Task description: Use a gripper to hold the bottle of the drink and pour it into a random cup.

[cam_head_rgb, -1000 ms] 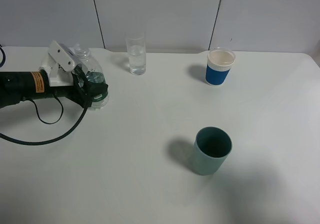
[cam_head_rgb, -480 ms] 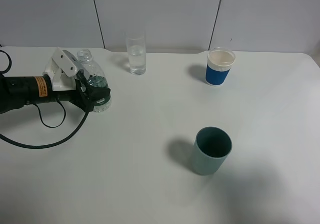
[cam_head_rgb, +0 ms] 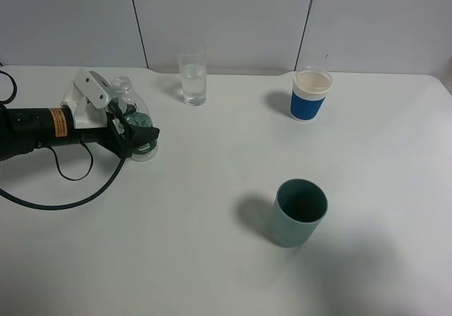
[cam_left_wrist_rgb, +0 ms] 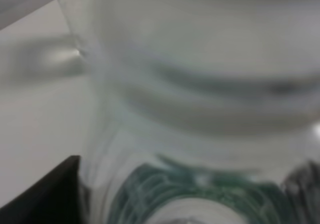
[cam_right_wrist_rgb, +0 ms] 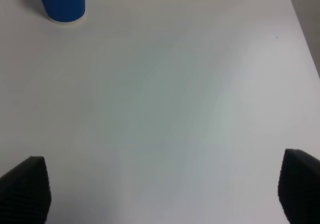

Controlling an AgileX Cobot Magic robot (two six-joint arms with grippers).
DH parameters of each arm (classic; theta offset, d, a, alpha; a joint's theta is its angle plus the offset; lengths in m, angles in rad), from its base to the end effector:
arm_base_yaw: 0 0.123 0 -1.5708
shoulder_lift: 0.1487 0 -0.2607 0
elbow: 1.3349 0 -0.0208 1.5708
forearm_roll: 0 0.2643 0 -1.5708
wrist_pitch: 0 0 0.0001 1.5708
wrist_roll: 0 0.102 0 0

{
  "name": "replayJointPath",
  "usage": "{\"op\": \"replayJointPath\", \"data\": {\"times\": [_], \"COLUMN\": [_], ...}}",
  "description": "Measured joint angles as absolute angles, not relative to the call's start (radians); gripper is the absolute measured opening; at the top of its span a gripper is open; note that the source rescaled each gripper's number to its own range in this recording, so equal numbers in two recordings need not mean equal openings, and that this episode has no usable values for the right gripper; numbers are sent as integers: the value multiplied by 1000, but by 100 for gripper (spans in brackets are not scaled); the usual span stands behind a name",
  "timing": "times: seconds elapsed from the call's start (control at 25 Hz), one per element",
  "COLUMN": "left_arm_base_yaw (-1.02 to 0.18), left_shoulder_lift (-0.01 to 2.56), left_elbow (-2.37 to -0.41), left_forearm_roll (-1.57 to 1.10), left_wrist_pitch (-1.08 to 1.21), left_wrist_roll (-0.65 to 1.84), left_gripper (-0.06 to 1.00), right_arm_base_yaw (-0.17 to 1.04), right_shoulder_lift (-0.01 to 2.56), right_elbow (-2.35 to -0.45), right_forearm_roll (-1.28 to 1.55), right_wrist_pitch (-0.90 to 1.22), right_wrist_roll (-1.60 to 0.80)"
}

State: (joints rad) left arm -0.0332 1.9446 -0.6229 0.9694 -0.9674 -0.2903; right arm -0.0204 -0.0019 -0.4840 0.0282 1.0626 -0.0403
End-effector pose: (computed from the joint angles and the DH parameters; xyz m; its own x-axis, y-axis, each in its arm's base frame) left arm 0.2984 -0.0792 0.0672 -0.2432 0.2946 -0.9242 0.7589 0.6512 0.0079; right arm 0.0429 0.0016 0.2739 -0.4697 -0.0170 -0.8826 -0.0138 0.9998 -0.0119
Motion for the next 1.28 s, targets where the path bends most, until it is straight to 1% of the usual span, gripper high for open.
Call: {"op": "replayJointPath", "data": {"times": [0.12,0.4,0.6,1.0,1.16,1.28], "left_arm_base_yaw": [-33,-33,-33,-33,-1,53], "left_shoulder_lift": [1945,1933,1848,1664,1617,1601], "left_elbow": [-623,-623,-618,-509,-467,-432], "left_forearm_roll": [978,1002,1017,1016,1011,1007], "left_wrist_pitch": [-967,-966,-922,-815,-793,-790], "left_wrist_roll": [-295,-391,-438,-445,-445,-465], "left_gripper": [73,73,74,74,74,74], "right_arm_base_yaw": [-20,-20,-20,-20,-20,-20], "right_shoulder_lift": [-2,-2,-2,-2,-2,-2], "right_elbow": [-484,-484,-484,-484,-484,-484], "right_forearm_roll": [28,28,28,28,28,28], "right_wrist_pitch": [1063,1063,1063,1063,1063,1063], "right_wrist_roll": [-40,-40,-40,-40,-40,-40]}}
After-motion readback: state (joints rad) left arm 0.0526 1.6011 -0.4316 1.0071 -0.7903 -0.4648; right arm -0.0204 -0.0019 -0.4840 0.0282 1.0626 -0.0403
